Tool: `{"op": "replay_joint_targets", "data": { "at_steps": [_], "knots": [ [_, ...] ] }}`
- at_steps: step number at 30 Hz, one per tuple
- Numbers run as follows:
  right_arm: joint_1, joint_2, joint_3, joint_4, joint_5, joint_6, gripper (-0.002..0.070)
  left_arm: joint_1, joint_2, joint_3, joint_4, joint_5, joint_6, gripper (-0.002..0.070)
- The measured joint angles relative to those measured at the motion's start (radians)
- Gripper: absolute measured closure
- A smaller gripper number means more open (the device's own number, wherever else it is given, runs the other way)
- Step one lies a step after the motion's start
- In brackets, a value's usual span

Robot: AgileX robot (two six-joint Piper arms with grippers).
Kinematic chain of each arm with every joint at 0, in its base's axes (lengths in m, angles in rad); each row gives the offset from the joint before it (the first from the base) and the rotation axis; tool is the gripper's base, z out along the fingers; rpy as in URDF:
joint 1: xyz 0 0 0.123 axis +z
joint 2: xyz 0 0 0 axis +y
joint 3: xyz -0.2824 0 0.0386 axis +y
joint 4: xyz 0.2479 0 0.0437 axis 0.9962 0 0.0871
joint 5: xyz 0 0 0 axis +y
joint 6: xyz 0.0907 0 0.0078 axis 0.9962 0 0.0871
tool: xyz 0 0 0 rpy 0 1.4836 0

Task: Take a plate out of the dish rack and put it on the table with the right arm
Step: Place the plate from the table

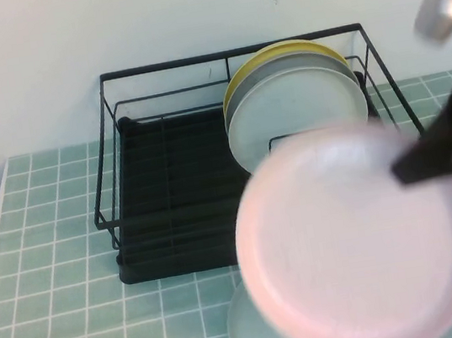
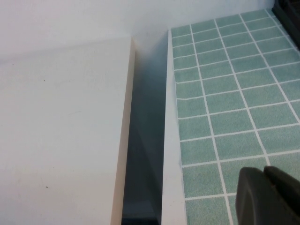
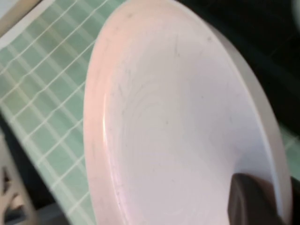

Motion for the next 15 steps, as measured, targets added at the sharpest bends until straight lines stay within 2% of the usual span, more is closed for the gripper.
{"op": "replay_joint_targets", "data": {
  "at_steps": [6, 15],
  "knots": [
    [0.0, 0.032, 0.299, 0.149, -0.169, -0.118, 0.0585, 0.0, 0.0, 0.0, 0.0, 0.0, 0.0, 0.0678],
    [0.0, 0.182, 0.337, 0.408, -0.267, -0.442, 0.0585, 0.0, 0.0, 0.0, 0.0, 0.0, 0.0, 0.0678]
  ]
}}
